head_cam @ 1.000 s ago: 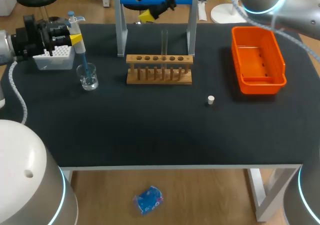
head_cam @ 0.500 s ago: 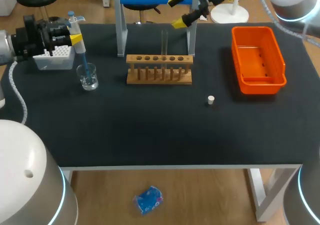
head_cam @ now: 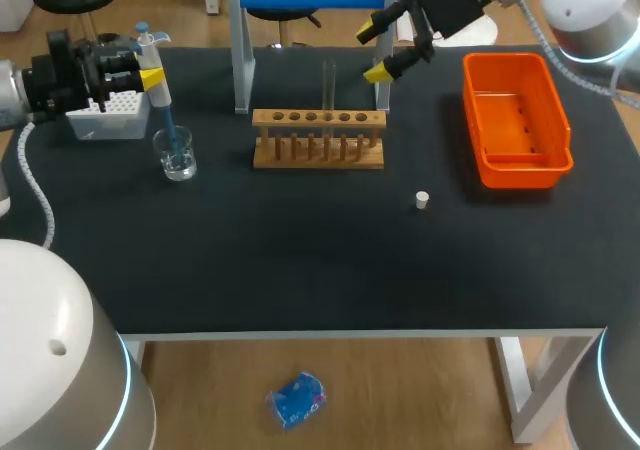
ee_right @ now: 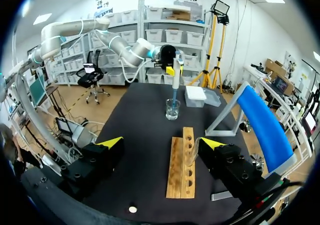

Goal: Invert the test tube, pick up the pipette, mount the tip to pipette, aspirate from beaker and dispense into the tube, eject the tip, return the pipette, and cap with the stopper.

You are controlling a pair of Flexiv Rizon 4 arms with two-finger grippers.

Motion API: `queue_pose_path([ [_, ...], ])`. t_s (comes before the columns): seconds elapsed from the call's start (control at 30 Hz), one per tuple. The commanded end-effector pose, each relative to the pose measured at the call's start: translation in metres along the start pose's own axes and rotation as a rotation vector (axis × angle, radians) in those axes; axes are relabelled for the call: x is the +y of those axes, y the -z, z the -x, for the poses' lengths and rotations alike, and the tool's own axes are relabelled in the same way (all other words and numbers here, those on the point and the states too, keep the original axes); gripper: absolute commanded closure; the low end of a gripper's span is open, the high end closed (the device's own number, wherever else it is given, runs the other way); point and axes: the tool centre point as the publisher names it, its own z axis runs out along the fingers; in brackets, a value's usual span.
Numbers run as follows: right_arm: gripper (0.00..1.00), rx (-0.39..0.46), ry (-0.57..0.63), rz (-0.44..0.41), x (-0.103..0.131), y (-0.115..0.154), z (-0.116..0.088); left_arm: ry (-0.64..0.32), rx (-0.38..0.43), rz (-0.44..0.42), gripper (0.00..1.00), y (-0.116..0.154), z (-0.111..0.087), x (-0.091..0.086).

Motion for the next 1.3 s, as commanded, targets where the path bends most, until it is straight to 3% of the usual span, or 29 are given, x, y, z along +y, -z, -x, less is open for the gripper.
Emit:
queue_pose_path([
  [0.03, 0.00, 0.008, -0.009, 0.003, -0.013, -0.006, 0.005, 0.000, 0.001, 0.000, 1.00, 0.000, 0.000, 0.000],
  [0.43, 0.00, -0.016, -0.016, -0.014, -0.036, -0.012, 0.024, 0.000, 0.001, 0.000, 1.00, 0.000, 0.000, 0.000],
  [1.3, 0.00, 0.033, 0.001, -0.025, -0.040, -0.030, 0.053, 0.000, 0.001, 0.000, 1.00, 0.000, 0.000, 0.000],
])
